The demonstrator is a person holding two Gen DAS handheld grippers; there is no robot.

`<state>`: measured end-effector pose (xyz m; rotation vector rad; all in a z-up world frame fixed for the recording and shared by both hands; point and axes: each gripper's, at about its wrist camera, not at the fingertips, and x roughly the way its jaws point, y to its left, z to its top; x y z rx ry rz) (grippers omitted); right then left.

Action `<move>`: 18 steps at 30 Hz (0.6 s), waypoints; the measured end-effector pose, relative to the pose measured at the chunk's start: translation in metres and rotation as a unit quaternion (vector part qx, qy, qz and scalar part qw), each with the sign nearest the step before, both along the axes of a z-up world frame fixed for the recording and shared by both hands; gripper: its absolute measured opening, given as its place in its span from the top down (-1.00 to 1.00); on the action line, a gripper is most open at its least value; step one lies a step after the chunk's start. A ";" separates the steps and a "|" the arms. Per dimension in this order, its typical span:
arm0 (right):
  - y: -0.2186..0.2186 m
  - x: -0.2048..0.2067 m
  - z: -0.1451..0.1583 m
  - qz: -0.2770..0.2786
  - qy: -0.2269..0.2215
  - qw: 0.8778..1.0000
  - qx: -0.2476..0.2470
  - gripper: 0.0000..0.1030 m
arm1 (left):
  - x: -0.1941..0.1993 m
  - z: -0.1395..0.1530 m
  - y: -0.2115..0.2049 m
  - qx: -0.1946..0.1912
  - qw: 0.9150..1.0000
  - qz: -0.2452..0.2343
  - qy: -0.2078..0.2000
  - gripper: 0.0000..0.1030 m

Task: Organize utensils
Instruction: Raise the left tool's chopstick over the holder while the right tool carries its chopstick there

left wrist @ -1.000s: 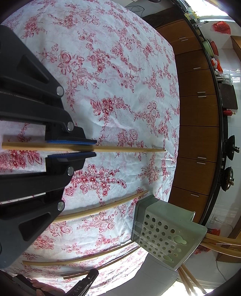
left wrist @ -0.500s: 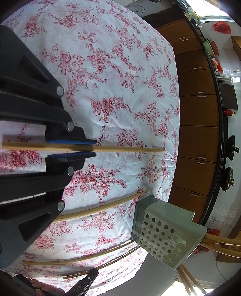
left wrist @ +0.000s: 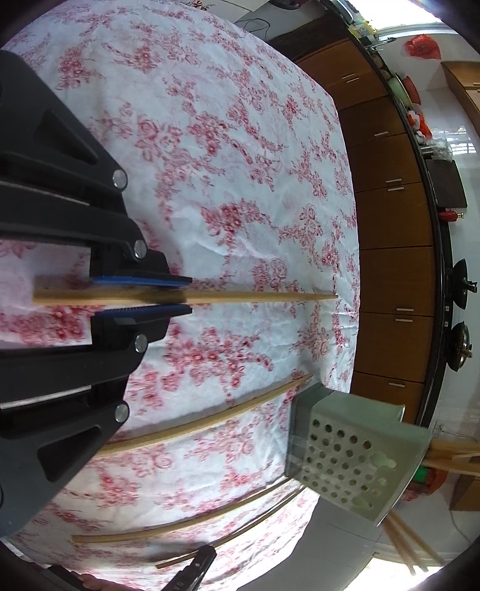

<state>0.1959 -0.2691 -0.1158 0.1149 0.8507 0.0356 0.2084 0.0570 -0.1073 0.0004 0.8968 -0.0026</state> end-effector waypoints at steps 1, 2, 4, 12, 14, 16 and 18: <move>0.000 -0.003 0.000 0.001 0.000 1.000 0.004 0.84 | -0.003 0.000 0.000 0.001 1.000 -0.001 0.000 0.77; 0.000 -0.004 0.000 0.001 0.000 1.000 0.007 0.84 | -0.007 0.000 -0.002 0.001 1.000 -0.002 0.001 0.77; -0.002 -0.005 0.000 0.000 -0.001 1.000 0.014 0.84 | -0.009 0.000 -0.003 0.005 1.000 -0.004 0.000 0.83; -0.004 -0.019 0.036 -0.008 -0.053 0.999 -0.001 0.85 | -0.022 0.039 -0.004 0.006 0.999 -0.017 -0.041 0.83; -0.004 -0.023 0.054 -0.010 -0.080 0.997 -0.002 0.85 | -0.026 0.062 -0.006 0.002 0.997 -0.019 -0.070 0.84; -0.010 -0.027 0.070 -0.012 -0.101 0.995 0.000 0.85 | -0.030 0.083 -0.006 0.000 0.995 -0.021 -0.098 0.84; -0.014 -0.028 0.086 -0.015 -0.125 0.992 0.004 0.85 | -0.032 0.107 -0.005 -0.008 0.992 -0.021 -0.126 0.84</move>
